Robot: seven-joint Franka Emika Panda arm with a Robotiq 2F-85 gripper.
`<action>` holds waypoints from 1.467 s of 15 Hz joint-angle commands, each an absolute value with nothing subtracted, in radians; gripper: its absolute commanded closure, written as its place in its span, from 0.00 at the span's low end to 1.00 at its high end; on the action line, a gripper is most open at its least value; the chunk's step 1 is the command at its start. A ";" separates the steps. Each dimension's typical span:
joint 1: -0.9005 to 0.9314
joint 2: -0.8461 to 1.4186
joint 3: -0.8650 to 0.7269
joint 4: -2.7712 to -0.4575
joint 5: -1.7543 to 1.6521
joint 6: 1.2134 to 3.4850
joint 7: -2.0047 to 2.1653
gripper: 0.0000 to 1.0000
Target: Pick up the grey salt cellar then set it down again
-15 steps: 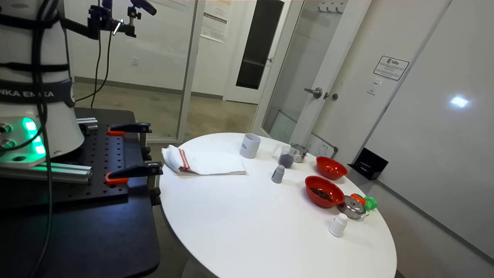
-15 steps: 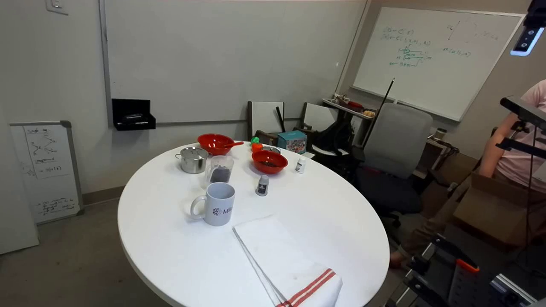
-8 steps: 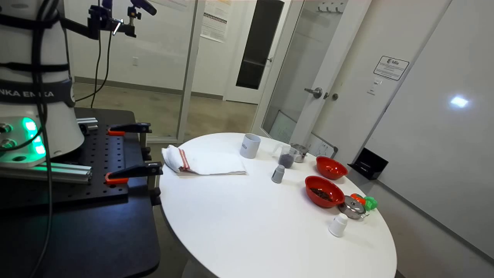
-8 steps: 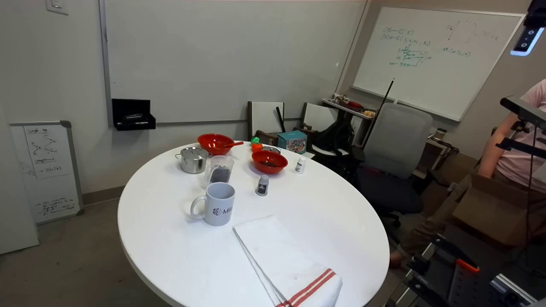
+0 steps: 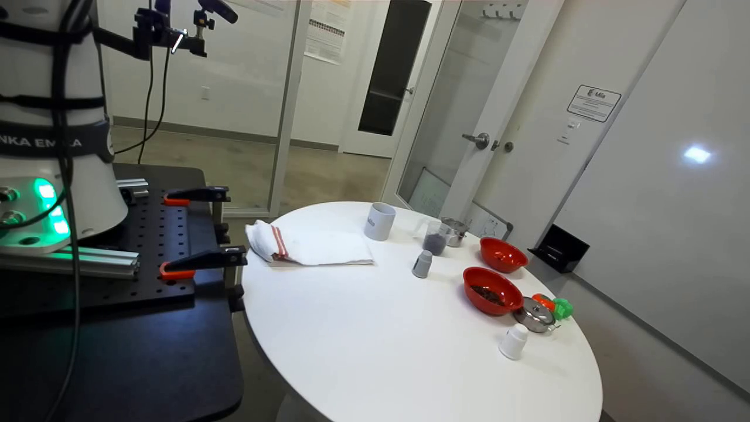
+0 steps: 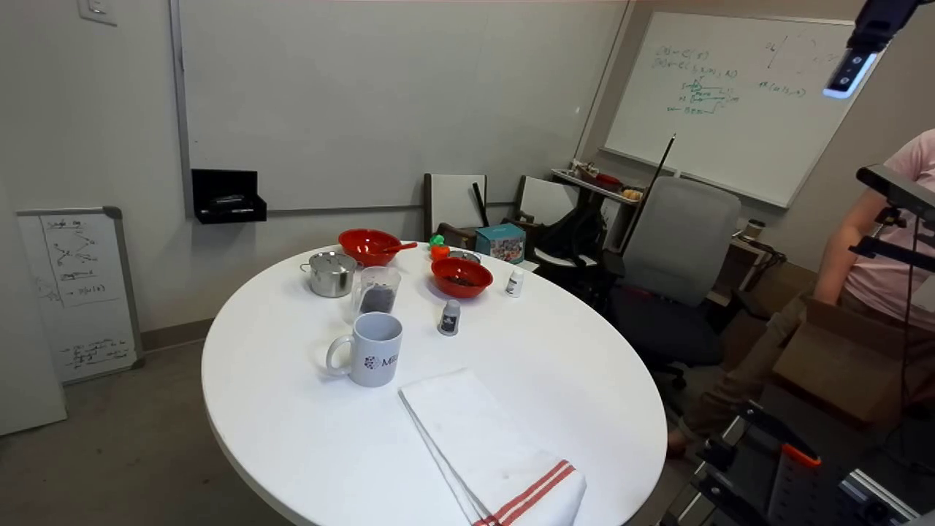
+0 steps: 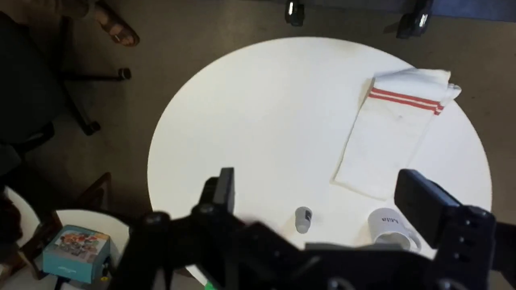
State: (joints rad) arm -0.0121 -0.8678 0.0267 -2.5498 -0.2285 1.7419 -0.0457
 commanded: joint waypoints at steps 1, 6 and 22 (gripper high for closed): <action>0.017 -0.809 -0.018 -2.564 -0.223 1.848 -0.088 0.00; 0.016 -0.687 -0.043 -2.548 -0.221 1.914 -0.130 0.00; 0.023 -0.432 -0.030 -2.498 -0.188 2.071 -0.146 0.00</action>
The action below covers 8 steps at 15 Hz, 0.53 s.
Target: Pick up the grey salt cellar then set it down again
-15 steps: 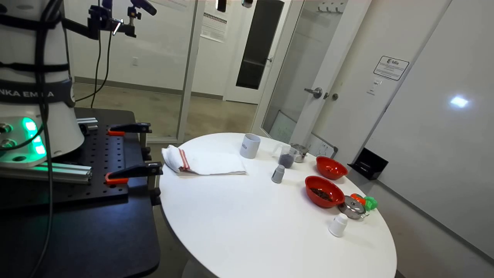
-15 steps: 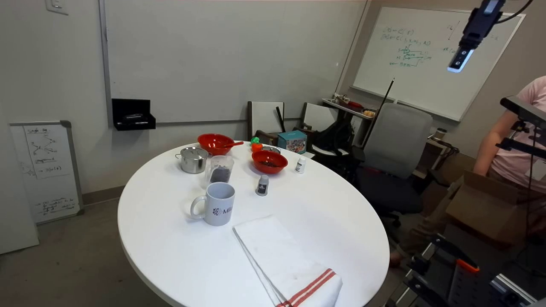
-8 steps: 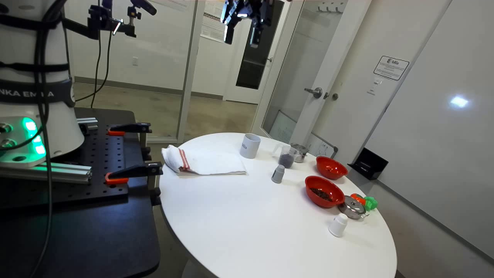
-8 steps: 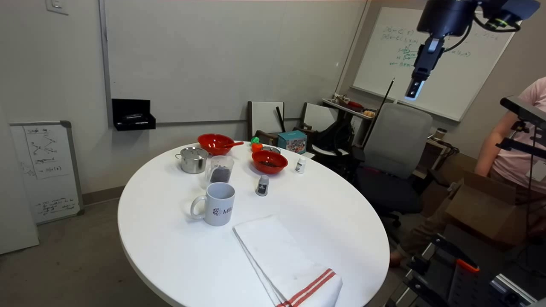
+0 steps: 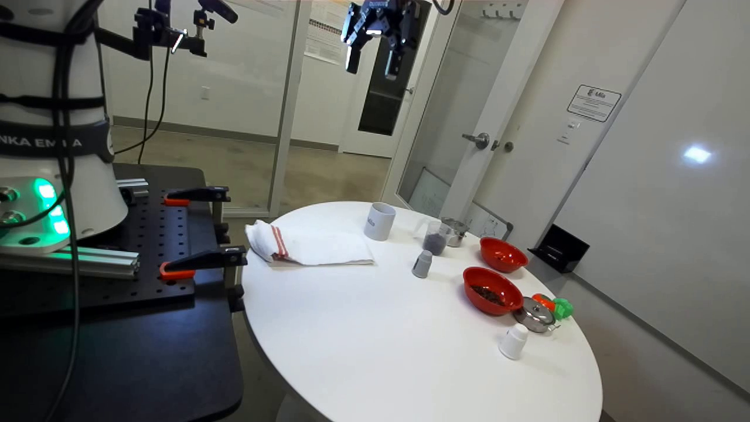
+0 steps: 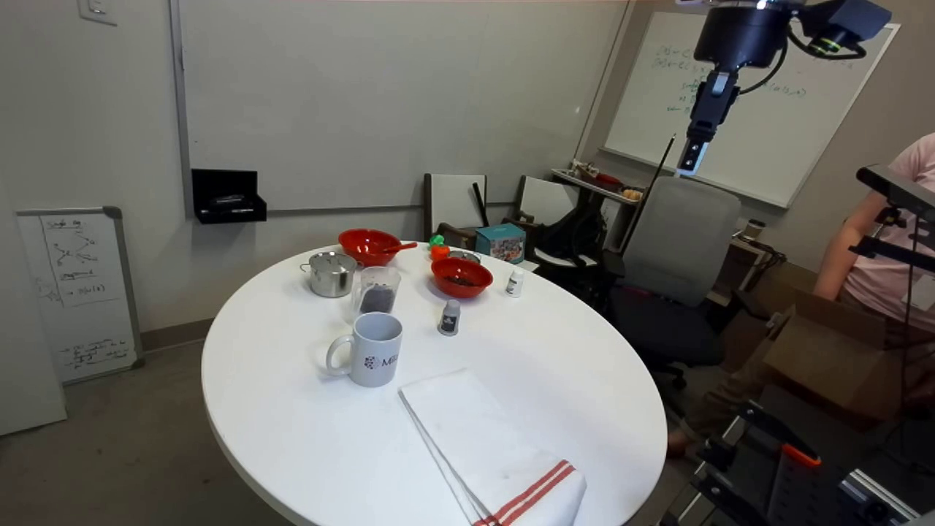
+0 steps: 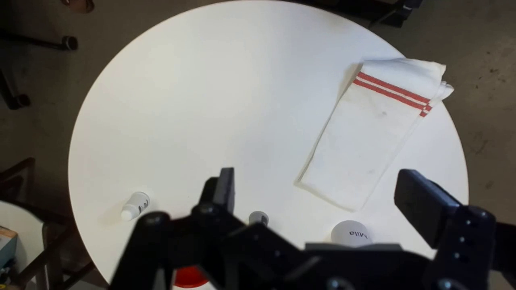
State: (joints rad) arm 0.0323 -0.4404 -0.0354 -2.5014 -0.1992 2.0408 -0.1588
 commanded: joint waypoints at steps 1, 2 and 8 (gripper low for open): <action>0.022 -0.421 -0.030 -2.487 -0.188 2.085 -0.143 0.00; 0.021 -0.397 -0.032 -2.464 -0.187 2.100 -0.147 0.00; 0.016 -0.227 -0.031 -2.322 -0.214 2.136 -0.190 0.00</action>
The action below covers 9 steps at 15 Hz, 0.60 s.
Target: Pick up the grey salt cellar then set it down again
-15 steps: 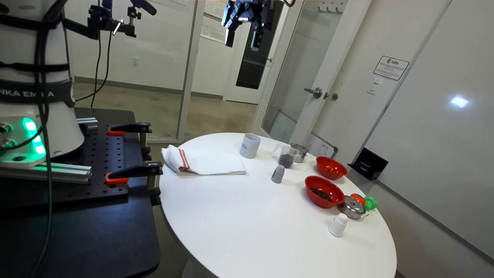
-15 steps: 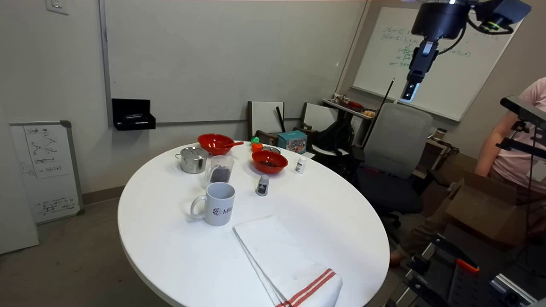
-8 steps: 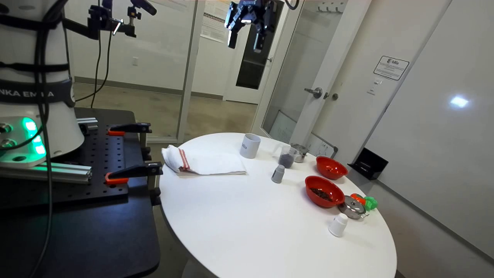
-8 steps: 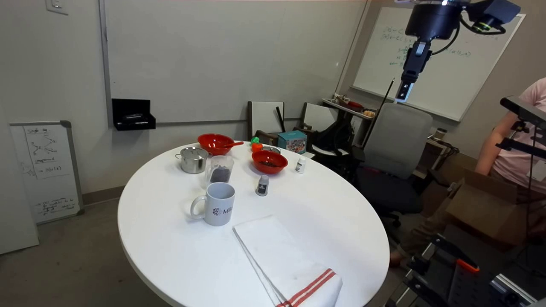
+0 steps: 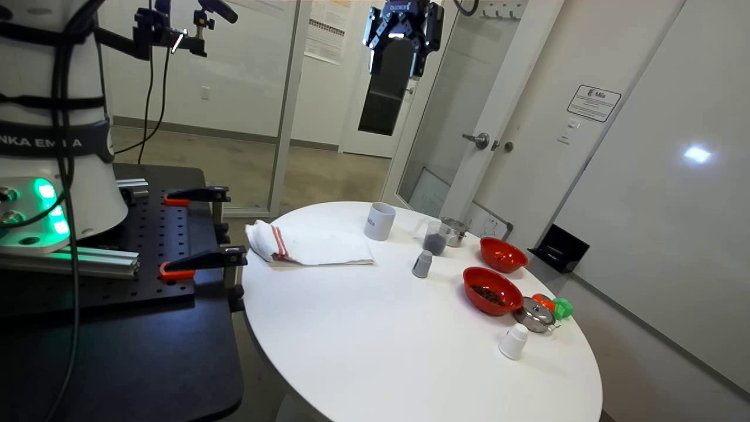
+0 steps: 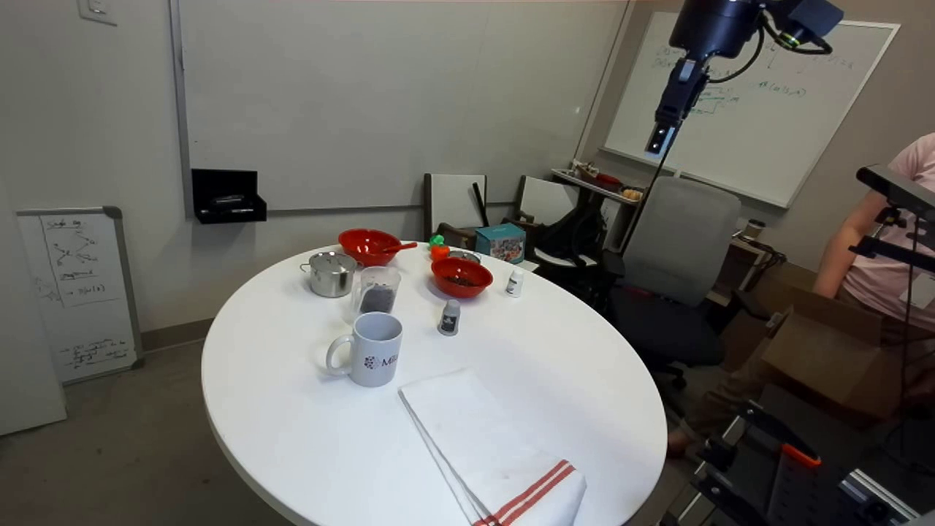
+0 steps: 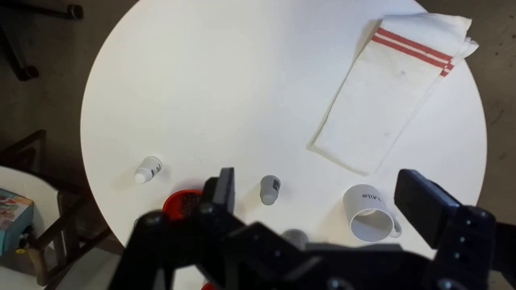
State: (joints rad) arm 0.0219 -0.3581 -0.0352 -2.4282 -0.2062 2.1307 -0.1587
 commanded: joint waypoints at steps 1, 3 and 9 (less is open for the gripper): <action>0.016 -0.184 -0.027 -2.289 -0.219 2.133 -0.196 0.00; 0.021 -0.093 -0.023 -2.219 -0.214 2.122 -0.220 0.00; 0.011 0.175 -0.009 -2.005 -0.186 2.119 -0.297 0.00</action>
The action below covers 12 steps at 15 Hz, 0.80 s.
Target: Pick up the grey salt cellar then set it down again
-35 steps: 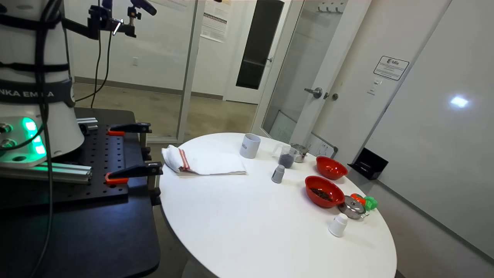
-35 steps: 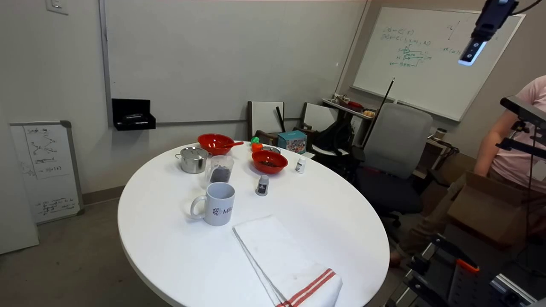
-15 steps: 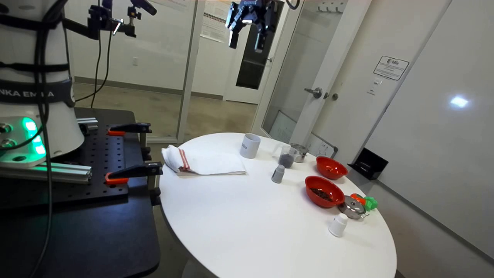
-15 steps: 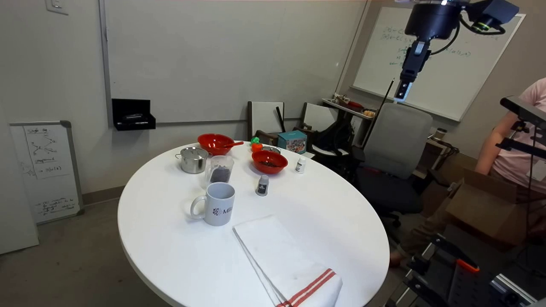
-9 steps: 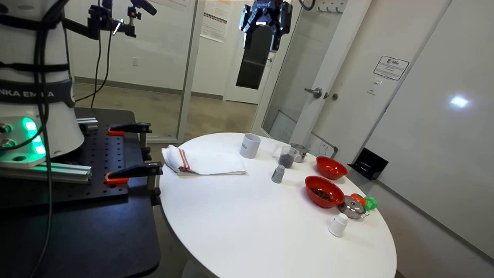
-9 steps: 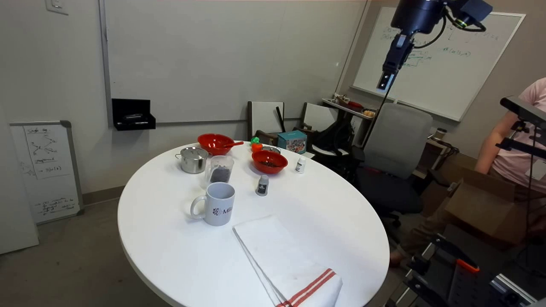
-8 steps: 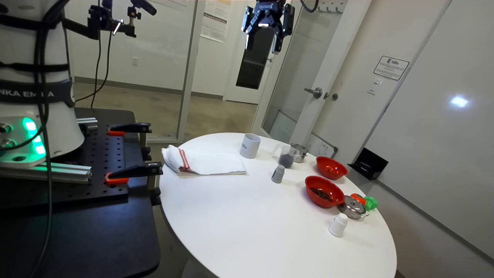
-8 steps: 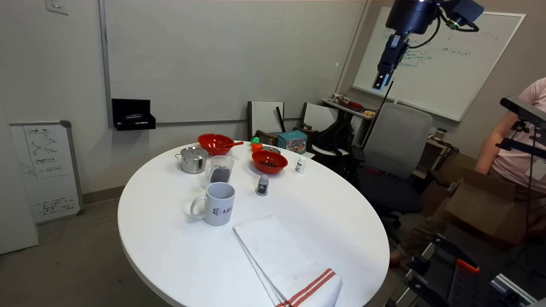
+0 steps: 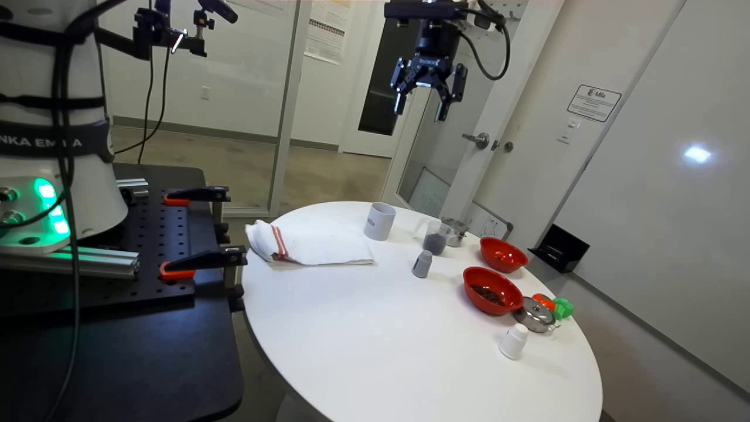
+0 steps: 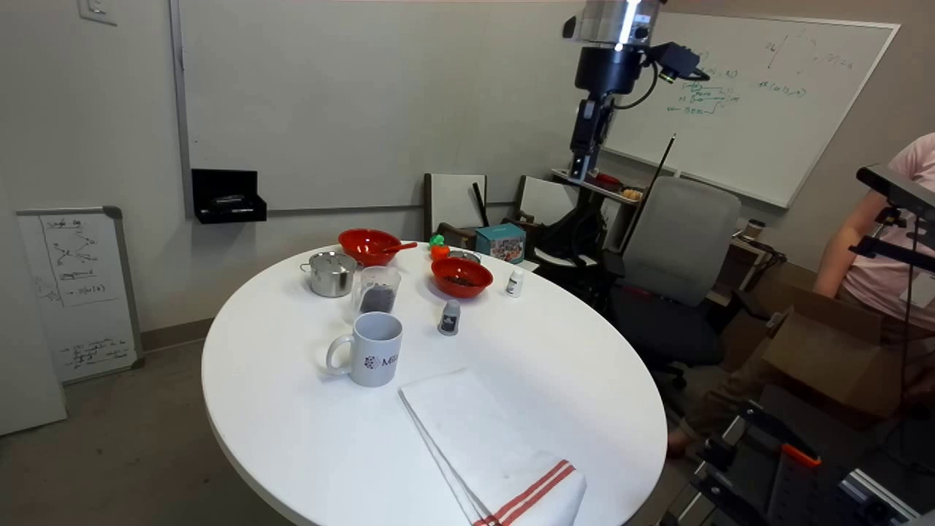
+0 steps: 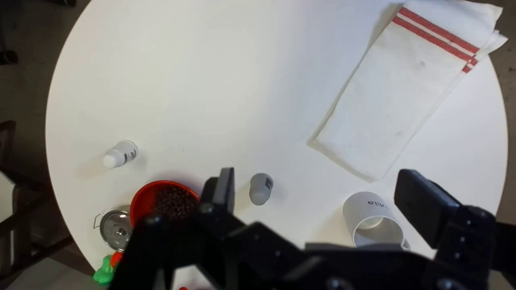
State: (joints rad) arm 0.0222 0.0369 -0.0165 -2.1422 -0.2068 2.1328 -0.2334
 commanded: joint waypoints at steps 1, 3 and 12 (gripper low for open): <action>0.014 0.079 -0.008 -2.107 -0.205 2.131 -0.245 0.00; 0.013 0.117 -0.007 -2.086 -0.205 2.131 -0.247 0.00; -0.001 0.143 -0.026 -2.081 -0.163 2.201 -0.057 0.00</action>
State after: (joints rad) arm 0.0165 0.1104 -0.0194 -2.0946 -0.2008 2.1434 -0.1550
